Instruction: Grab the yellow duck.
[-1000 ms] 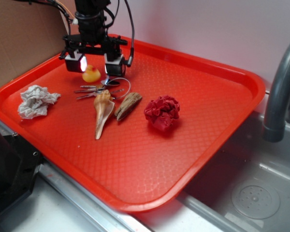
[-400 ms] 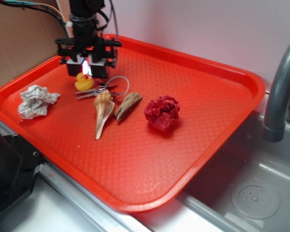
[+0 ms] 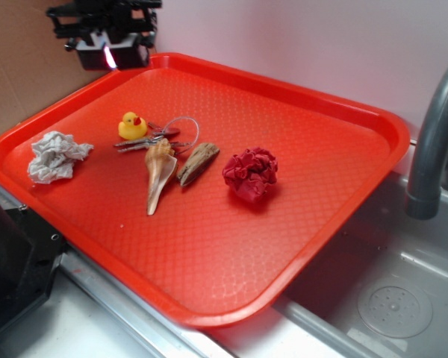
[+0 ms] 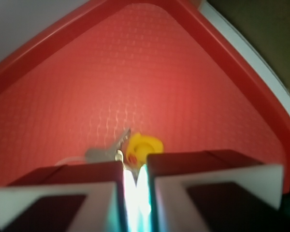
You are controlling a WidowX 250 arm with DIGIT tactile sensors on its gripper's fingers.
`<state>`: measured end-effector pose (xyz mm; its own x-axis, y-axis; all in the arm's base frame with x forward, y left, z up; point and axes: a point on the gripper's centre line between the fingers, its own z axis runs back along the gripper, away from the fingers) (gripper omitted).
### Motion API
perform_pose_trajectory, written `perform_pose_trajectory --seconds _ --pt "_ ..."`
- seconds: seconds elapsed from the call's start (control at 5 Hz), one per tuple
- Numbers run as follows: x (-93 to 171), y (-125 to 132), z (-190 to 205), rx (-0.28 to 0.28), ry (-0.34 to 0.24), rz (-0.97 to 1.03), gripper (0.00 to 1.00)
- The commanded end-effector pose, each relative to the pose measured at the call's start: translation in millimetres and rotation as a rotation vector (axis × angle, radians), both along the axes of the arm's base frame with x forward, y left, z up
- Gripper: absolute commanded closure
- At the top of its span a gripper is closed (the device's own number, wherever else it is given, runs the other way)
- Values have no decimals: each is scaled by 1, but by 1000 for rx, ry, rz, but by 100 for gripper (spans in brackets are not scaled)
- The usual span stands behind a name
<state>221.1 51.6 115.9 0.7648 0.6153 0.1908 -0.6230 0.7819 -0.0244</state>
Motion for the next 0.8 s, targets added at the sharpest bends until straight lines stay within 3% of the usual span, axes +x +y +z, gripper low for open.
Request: perform_pose_trajectory --seconds 0.0,0.2,0.6 --pt "-8 23 -8 15 -31 125 0" --pt "-5 22 -29 -36 -18 237 0" --pt "5 23 -71 -64 57 252 0"
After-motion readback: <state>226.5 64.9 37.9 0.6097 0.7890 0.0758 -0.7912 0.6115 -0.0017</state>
